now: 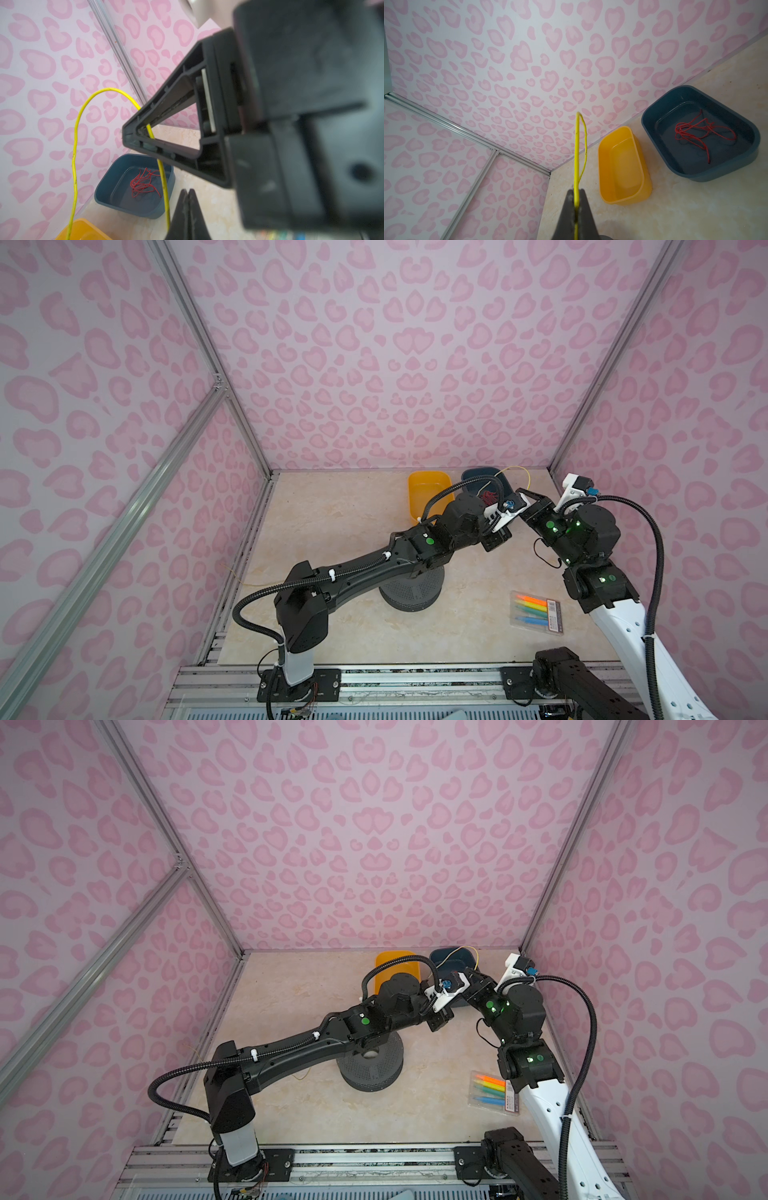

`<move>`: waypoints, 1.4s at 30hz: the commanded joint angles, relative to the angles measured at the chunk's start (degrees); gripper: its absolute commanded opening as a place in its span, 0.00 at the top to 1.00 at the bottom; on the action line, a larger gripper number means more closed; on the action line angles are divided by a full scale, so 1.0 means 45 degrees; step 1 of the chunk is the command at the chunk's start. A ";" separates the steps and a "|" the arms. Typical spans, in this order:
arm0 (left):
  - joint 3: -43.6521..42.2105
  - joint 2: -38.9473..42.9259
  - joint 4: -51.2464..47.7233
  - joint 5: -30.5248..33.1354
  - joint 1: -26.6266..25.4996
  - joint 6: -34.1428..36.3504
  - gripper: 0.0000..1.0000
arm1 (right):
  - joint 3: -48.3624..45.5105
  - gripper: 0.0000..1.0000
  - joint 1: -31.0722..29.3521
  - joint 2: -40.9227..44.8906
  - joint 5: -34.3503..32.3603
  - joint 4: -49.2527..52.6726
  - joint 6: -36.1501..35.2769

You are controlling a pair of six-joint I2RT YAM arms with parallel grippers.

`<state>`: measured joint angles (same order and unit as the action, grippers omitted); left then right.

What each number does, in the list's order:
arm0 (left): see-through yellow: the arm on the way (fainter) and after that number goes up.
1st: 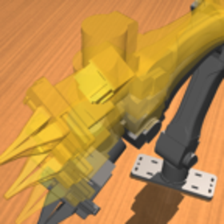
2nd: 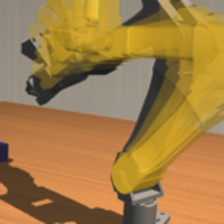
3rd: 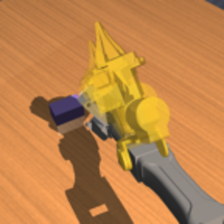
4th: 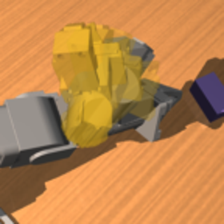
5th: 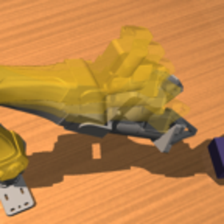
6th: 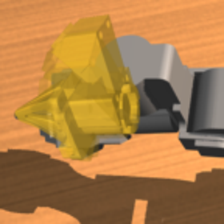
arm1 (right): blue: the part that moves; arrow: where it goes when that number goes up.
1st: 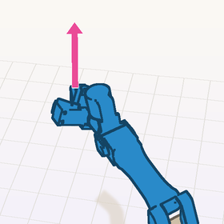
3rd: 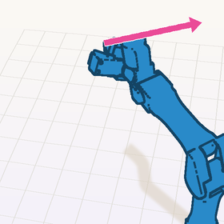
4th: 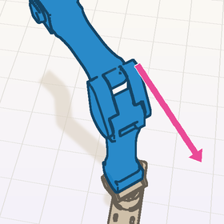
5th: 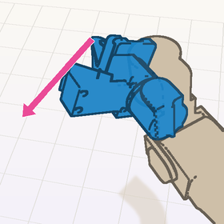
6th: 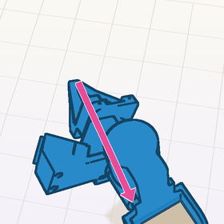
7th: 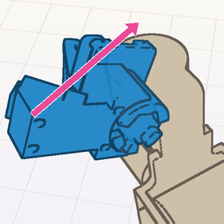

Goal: Wrap the cables
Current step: 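Hold the wire with both grippers together above the spool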

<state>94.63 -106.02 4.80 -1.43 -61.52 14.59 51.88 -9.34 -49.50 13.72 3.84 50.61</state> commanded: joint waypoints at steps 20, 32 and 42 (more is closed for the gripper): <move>-0.0353 0.0467 0.0866 0.1227 0.0025 -0.0279 0.44 | -0.0186 1.00 -0.0422 -0.0017 -0.0316 -0.0561 0.0116; -0.0216 0.0024 0.0942 0.1941 0.0022 -0.0161 0.89 | -0.0295 1.00 -0.0636 0.0054 -0.0291 -0.0501 0.0178; -0.1321 0.0422 0.1275 0.2078 0.0022 0.0914 0.97 | -0.0430 0.77 -0.0701 0.0443 -0.0487 0.0113 -0.0172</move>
<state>90.45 -105.38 8.82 6.37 -61.60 15.59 50.00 -12.43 -48.42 11.84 3.73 51.40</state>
